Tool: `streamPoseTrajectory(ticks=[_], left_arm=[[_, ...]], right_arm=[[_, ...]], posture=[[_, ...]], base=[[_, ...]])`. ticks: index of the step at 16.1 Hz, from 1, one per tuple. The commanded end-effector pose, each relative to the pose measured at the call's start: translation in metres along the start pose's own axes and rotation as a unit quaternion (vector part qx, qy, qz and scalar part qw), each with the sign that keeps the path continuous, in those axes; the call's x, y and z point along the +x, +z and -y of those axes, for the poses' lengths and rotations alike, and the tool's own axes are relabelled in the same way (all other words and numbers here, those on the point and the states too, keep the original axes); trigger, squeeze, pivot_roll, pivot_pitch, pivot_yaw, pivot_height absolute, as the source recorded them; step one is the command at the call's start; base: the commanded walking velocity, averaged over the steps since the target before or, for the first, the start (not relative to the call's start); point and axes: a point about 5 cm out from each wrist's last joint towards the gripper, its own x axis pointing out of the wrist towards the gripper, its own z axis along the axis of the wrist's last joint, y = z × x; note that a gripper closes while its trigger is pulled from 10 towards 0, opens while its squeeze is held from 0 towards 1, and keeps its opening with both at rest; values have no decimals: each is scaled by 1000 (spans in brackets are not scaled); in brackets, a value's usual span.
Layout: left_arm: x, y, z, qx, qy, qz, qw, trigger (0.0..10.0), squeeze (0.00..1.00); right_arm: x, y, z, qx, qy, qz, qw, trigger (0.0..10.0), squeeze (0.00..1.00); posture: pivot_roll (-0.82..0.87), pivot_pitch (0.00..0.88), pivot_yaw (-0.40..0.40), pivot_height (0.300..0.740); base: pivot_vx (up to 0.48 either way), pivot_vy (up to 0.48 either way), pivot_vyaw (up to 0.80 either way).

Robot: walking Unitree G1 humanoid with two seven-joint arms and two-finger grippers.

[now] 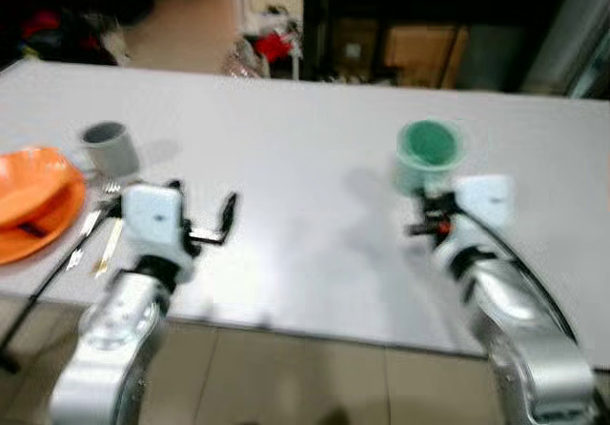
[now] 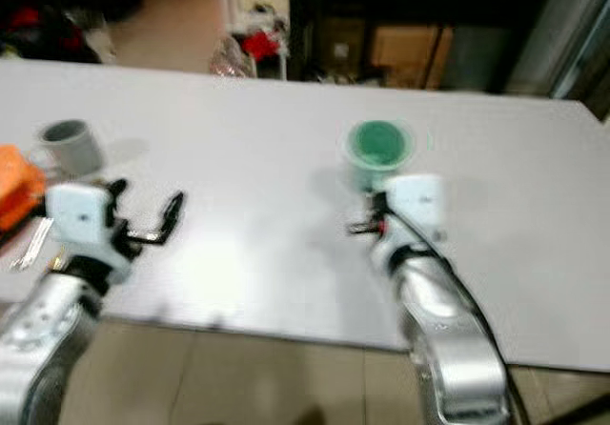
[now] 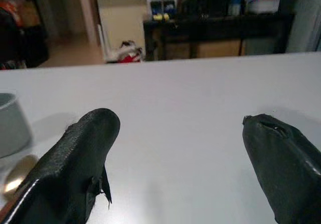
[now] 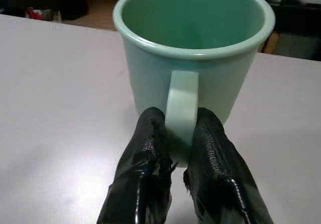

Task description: Setting the table

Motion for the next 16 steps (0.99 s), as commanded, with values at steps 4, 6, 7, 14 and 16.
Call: streamPoseTrajectory(ticks=[4, 6, 7, 14, 16], left_arm=[[3, -1, 26, 4, -109, -8, 994, 10000, 0], [2, 0, 35, 5, -169, -12, 985, 10000, 0], [2, -1, 41, 13, -218, -24, 975, 10000, 0], [6, 3, 47, 19, -303, -32, 952, 10000, 0], [-1, 1, 52, 11, -330, -45, 943, 10000, 0]], right_arm=[[14, -7, 20, -4, -4, -34, 999, 10000, 0], [25, -10, 30, -11, 1, -49, 999, 10000, 0], [35, -9, 39, -5, 2, -49, 999, 10000, 0], [73, -19, 62, -8, 25, -59, 998, 10000, 0], [79, -33, 70, -9, 13, -77, 997, 10000, 0]], posture=[[15, 0, 42, 740], [23, 0, 41, 740], [24, 0, 43, 740], [37, 0, 45, 740], [40, 0, 43, 740]], base=[[0, 0, 0], [0, 0, 0], [0, 0, 0], [0, 0, 0], [0, 0, 0]])
